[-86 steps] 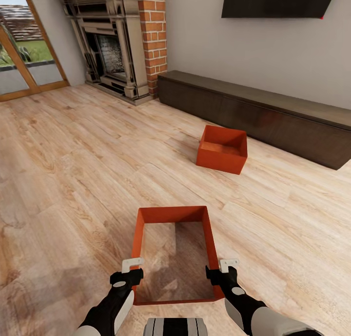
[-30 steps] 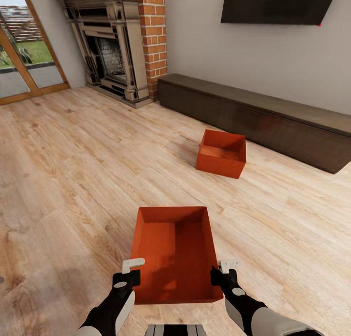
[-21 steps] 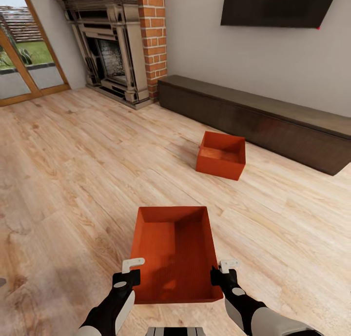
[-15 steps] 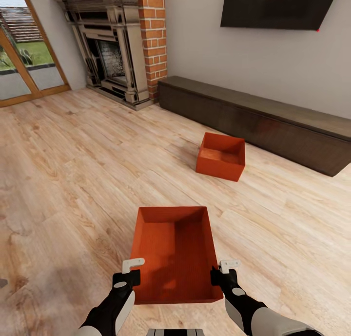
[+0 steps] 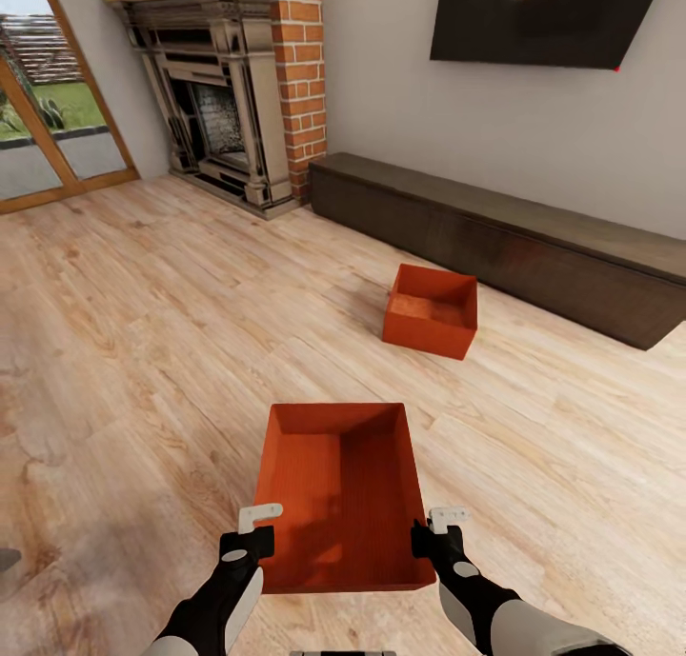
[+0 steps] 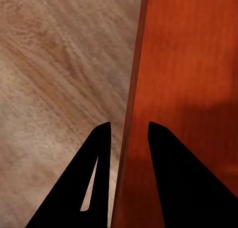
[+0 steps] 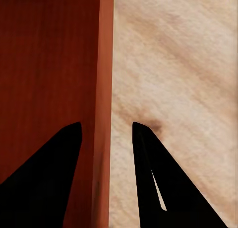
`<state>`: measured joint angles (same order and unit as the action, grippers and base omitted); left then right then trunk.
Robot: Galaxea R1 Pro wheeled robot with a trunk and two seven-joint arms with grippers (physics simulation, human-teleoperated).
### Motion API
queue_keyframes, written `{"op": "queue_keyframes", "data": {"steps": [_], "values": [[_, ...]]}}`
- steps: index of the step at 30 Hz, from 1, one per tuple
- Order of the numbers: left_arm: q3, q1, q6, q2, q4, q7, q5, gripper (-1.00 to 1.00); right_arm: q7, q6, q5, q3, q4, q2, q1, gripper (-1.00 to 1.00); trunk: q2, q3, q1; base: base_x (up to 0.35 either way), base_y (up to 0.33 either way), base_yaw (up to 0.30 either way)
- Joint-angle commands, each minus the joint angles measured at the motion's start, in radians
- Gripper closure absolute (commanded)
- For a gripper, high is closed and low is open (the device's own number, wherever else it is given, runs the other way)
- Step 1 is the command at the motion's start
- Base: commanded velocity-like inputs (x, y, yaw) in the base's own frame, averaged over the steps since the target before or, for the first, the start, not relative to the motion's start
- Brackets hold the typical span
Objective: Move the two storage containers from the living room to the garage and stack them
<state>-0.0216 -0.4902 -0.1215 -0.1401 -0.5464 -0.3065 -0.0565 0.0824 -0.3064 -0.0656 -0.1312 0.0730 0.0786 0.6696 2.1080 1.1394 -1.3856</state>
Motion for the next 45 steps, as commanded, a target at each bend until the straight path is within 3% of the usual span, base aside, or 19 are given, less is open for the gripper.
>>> {"op": "queue_keyframes", "data": {"steps": [1, 45], "values": [[-0.009, 0.000, -0.004, 0.005, -0.001, -0.003, -0.018, 1.00, 0.002, 0.000, 0.008, -0.005, 0.001, -0.002, 0.001, 1.00, -0.007, -0.003, 0.004, 0.000, 0.000, 0.000], [-0.005, 0.000, 0.001, 0.005, -0.001, -0.003, -0.020, 1.00, 0.002, -0.005, 0.008, -0.004, 0.000, 0.000, 0.001, 1.00, -0.315, -0.140, 0.173, 0.000, 0.000, 0.000]]}}
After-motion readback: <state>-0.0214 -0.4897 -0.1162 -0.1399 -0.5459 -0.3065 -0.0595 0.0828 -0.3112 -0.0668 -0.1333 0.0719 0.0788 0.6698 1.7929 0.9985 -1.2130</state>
